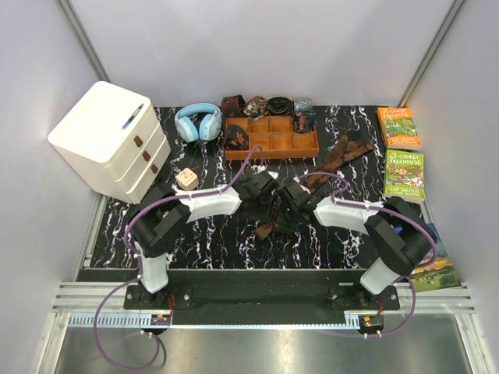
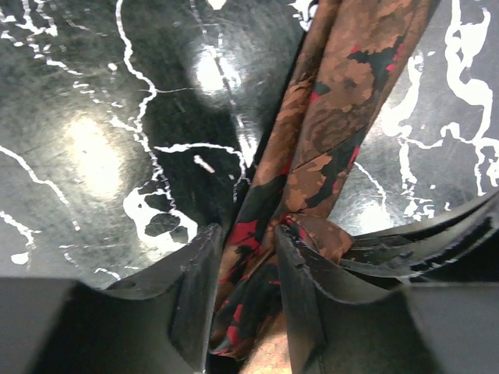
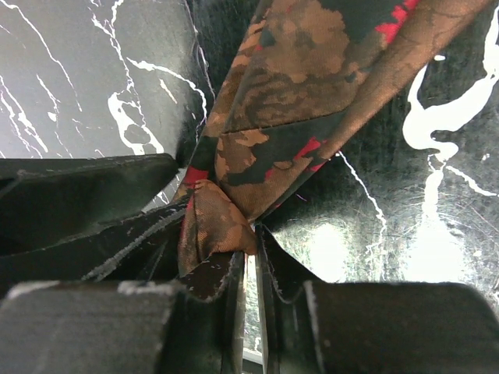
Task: Roll the ties
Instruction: Roll the tie at the center of the board.
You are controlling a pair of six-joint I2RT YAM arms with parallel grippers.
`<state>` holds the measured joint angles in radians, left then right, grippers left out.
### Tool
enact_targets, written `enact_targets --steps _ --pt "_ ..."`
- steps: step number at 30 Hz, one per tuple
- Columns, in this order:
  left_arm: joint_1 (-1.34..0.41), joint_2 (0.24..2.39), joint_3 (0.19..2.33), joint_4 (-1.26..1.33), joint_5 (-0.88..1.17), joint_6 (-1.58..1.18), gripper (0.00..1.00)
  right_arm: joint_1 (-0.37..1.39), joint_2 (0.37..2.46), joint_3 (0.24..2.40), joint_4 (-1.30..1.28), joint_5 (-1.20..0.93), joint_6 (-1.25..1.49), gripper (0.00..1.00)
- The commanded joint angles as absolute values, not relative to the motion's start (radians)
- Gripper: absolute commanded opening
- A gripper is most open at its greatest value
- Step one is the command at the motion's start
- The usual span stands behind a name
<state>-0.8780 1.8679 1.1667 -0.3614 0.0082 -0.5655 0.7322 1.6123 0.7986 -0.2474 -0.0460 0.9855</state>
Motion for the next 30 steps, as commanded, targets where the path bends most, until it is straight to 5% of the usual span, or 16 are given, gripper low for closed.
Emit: enact_targets --steps 1,17,30 --pt "-0.873 1.928 1.15 -0.551 -0.04 -0.525 0.44 0.739 1.596 0.795 -0.244 0.017 0.985 0.17" --pt "-0.793 1.853 1.261 -0.664 -0.144 -0.488 0.56 0.73 1.339 0.9 -0.494 0.089 0.816 0.2" --pt "-0.793 1.459 0.93 -0.586 -0.083 -0.676 0.54 0.723 1.472 0.983 -0.384 -0.092 0.721 0.12"
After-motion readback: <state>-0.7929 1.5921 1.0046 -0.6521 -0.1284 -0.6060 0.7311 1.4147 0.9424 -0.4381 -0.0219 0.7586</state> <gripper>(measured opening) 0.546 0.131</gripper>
